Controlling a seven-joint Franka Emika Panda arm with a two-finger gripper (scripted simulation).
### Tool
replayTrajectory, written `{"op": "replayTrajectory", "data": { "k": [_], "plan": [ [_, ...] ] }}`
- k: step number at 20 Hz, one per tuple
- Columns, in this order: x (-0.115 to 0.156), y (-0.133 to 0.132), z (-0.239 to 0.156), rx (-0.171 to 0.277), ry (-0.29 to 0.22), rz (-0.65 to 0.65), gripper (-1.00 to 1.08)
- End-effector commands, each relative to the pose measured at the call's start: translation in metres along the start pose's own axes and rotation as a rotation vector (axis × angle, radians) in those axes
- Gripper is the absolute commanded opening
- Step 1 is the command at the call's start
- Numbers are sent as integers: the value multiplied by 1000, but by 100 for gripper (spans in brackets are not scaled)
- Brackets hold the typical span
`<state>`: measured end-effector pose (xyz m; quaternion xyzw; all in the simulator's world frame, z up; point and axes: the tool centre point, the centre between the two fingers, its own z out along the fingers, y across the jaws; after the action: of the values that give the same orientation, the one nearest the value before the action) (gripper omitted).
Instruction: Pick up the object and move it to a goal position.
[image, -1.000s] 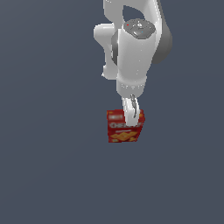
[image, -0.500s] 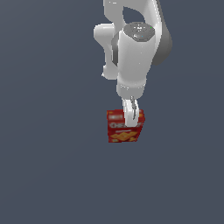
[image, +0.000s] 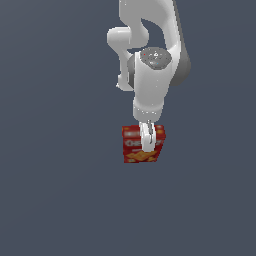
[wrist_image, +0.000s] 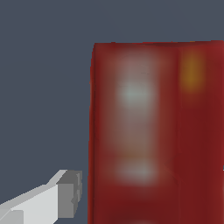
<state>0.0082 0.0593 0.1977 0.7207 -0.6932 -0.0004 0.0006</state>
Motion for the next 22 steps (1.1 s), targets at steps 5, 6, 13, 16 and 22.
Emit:
{"op": "replayTrajectory", "data": {
  "k": [5, 6, 13, 16, 22],
  "plan": [
    [0, -1, 6, 1, 0, 0, -100],
    [0, -1, 6, 1, 0, 0, -100],
    [0, -1, 6, 1, 0, 0, -100],
    [1, -1, 4, 2, 0, 1, -100],
    [9, 6, -10, 2, -1, 1, -100]
  ]
}}
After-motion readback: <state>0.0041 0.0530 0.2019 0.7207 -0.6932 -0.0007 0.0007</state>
